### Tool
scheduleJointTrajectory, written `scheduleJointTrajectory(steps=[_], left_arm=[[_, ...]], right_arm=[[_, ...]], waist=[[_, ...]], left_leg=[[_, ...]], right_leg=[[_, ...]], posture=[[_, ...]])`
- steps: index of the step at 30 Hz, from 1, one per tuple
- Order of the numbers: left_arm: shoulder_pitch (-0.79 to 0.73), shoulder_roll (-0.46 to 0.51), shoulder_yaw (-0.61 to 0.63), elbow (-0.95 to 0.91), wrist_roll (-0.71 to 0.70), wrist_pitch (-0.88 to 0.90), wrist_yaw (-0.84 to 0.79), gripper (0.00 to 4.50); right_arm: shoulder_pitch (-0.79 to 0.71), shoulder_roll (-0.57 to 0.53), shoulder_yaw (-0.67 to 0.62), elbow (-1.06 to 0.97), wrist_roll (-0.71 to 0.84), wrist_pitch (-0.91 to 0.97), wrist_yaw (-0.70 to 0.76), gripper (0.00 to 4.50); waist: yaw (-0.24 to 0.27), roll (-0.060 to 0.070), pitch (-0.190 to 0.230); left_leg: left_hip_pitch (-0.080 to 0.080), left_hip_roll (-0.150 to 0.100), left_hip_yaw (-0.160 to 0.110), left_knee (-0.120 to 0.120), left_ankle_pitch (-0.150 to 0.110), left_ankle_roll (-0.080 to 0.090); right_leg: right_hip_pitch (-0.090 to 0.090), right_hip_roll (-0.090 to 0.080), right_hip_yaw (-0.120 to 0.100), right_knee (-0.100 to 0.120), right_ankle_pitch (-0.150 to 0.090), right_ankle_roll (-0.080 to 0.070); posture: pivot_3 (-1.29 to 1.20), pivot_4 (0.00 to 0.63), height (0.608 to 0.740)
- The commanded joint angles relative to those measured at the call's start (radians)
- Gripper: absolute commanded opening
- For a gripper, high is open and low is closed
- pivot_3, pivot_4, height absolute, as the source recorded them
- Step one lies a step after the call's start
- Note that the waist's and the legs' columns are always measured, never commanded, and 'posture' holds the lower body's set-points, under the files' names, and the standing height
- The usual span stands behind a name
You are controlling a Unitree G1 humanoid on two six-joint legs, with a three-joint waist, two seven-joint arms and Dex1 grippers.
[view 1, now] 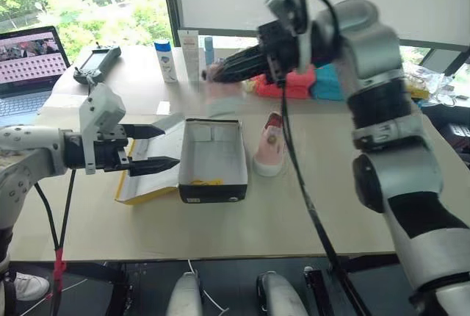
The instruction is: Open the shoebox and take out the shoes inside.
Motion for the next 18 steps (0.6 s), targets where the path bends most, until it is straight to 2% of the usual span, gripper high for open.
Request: scheduleJointTrajectory(steps=[1, 6, 11, 14, 18], left_arm=[[-0.020, 0.000, 0.000, 0.008, 0.015, -0.027, -0.018, 4.50], [-0.061, -0.029, -0.031, 0.051, 0.037, -0.039, -0.018, 4.50], [-0.101, -0.064, -0.068, 0.078, 0.063, -0.042, -0.011, 4.50], [-0.110, -0.072, -0.075, 0.083, 0.073, -0.038, -0.009, 4.50], [-0.096, -0.068, -0.063, 0.068, 0.063, -0.016, 0.002, 4.50]], right_arm=[[0.043, -0.116, -0.059, -0.072, -0.040, -0.088, -0.090, 0.02], [0.153, -0.157, -0.039, -0.088, -0.124, -0.191, -0.250, 0.02], [0.308, -0.186, -0.014, 0.032, -0.207, -0.344, -0.344, 0.02], [0.389, -0.183, -0.022, 0.067, -0.203, -0.374, -0.366, 0.02], [0.533, -0.245, -0.002, 0.049, -0.227, -0.337, -0.340, 0.02]], waist=[[0.002, 0.000, 0.000], [-0.009, 0.000, 0.000], [-0.006, 0.000, 0.000], [-0.003, 0.000, 0.001], [0.000, 0.000, 0.001]], left_leg=[[0.000, 0.000, 0.000, 0.000, 0.000, 0.000], [0.001, 0.000, 0.001, 0.002, 0.000, 0.000], [0.001, 0.000, 0.001, 0.002, 0.002, 0.003], [0.000, -0.001, 0.001, 0.003, 0.004, 0.006], [0.000, -0.001, 0.001, 0.003, 0.005, 0.007]], right_leg=[[0.000, 0.000, 0.000, 0.000, 0.000, -0.001], [0.000, 0.000, 0.001, 0.000, -0.001, -0.004], [0.001, 0.000, 0.001, 0.000, 0.001, 0.000], [0.001, 0.000, 0.002, -0.001, 0.001, 0.001], [0.001, 0.000, 0.002, -0.001, 0.001, 0.001]], posture=[[0.00, 0.150, 0.724], [0.00, 0.150, 0.724], [0.00, 0.150, 0.724], [0.00, 0.150, 0.724], [0.00, 0.150, 0.724]])
